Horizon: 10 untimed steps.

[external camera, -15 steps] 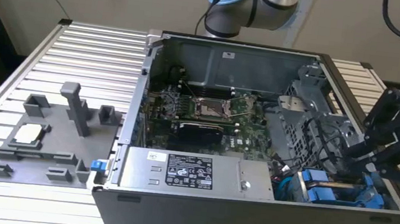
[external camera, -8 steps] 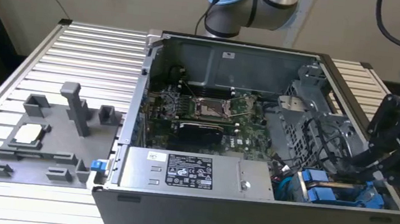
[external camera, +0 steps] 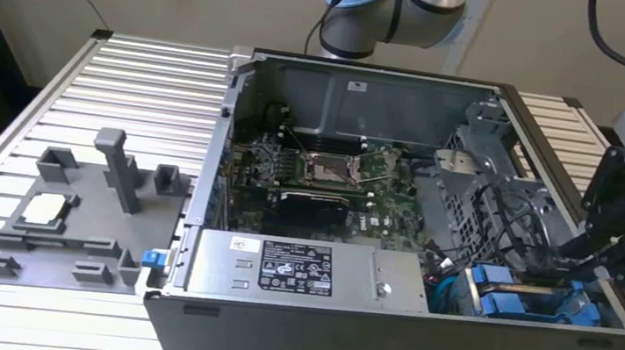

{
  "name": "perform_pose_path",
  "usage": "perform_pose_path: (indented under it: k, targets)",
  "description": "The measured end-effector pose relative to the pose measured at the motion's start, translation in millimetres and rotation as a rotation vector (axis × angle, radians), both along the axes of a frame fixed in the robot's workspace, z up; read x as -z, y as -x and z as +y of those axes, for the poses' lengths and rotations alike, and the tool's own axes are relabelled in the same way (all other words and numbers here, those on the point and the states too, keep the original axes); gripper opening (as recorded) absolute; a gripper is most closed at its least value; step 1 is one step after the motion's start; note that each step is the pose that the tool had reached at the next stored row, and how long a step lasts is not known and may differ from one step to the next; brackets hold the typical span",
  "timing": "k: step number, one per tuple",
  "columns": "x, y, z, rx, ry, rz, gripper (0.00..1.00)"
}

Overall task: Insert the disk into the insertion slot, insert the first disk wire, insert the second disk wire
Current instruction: 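Insert the second disk wire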

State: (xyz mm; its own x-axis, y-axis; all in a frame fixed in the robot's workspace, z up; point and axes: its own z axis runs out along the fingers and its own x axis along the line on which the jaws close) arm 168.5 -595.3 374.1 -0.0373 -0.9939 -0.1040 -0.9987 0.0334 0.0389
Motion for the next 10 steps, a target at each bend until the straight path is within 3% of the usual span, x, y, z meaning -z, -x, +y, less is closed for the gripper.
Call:
perform_pose_path:
  k: [3,5,7,10]
  targets:
    - [-1.0,0.8,0.1,0.002,-0.0016,-0.0096,0.32]
    - [-2.7,1.3,0.2,0.005,-0.0015,-0.0117,0.37]
    - [-3.8,1.8,0.2,0.008,-0.0017,-0.0127,0.49]
    - [-3.8,2.2,0.7,0.01,-0.0018,-0.0137,0.56]
